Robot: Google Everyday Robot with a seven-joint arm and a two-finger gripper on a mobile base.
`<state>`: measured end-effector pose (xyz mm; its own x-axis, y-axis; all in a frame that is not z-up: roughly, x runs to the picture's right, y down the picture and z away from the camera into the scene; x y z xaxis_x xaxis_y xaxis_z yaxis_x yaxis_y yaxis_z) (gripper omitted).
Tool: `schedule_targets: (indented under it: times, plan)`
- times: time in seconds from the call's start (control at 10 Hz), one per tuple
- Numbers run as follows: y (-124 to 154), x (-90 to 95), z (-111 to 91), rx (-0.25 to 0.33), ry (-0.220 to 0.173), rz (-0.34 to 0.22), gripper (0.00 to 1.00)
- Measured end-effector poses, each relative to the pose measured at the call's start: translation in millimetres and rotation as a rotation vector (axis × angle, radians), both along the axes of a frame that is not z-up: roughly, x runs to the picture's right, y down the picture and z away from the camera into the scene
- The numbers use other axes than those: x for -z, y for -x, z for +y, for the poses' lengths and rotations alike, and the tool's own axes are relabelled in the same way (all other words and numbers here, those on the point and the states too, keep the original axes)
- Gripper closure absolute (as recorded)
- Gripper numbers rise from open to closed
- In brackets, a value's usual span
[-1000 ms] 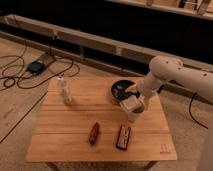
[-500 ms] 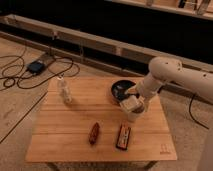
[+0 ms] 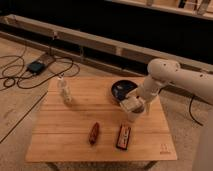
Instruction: Place the white sponge in the ceramic cup
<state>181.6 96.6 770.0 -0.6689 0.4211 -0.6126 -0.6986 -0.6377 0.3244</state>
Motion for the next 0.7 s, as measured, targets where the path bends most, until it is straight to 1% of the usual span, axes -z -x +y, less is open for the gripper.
schedule_targets:
  times: [0.3,0.5,0.7]
  plan:
    - [-5.7,3.8,5.6,0.011,0.029,0.022,0.20]
    - [-9.1,12.8,13.7,0.010,0.064,0.032,0.20]
    - [-9.6,21.3,23.6,0.009,0.108,0.028,0.20]
